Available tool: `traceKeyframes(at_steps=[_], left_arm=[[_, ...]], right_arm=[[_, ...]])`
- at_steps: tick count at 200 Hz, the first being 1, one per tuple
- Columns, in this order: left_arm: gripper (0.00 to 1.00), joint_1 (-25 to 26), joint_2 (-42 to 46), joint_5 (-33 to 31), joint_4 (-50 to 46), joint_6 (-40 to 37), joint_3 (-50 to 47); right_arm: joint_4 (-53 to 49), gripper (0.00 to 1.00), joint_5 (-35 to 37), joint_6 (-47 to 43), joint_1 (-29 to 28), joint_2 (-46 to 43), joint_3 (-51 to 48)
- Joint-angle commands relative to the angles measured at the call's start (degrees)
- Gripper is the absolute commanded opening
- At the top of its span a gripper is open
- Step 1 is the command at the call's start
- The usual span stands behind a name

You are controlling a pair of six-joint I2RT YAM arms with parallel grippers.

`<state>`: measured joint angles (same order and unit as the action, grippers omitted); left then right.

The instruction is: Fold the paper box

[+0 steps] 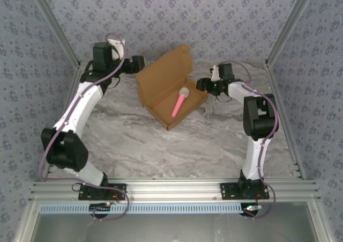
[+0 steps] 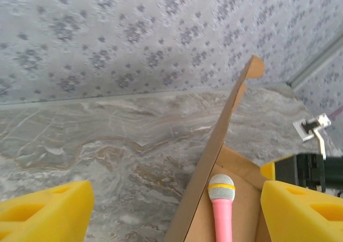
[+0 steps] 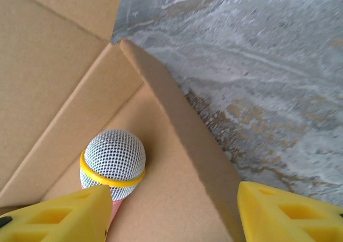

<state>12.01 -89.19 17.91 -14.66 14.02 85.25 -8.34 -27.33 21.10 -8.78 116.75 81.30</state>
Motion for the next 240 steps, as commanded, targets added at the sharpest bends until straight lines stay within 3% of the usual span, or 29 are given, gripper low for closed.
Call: traceKeyframes(at_steps=[1,56,98,128,156,192,240], left_arm=[[0.81,-2.4,6.8,-2.4,6.3,3.2,-6.8],[0.82,-5.3,18.0,-5.3,16.2,4.9,-27.4],[0.83,-7.7,20.1,-3.2,21.8,3.3,-35.9],[0.84,-8.0,16.6,-2.2,23.9,-1.4,-35.9],[0.84,-8.5,11.6,0.7,24.9,-6.6,-33.3],[0.82,-8.4,8.2,3.6,27.5,-9.1,-32.5],[0.68,-8.4,4.7,6.3,25.2,-10.0,-29.3]], right_arm=[[-0.3,0.65,-1.9,-0.6,-0.9,-3.0,-4.2],[5.2,0.64,1.1,1.3,-6.7,-11.5,-17.4],[3.0,0.66,10.7,-3.0,-8.8,-18.8,-21.1],[3.8,0.67,15.3,-11.2,-8.4,-20.9,-17.3],[6.0,0.67,14.1,-19.6,-7.6,-17.7,-10.0],[7.0,0.67,11.5,-23.5,-5.7,-12.3,-2.4],[4.1,0.66,6.0,-28.2,-4.9,-5.2,7.3]])
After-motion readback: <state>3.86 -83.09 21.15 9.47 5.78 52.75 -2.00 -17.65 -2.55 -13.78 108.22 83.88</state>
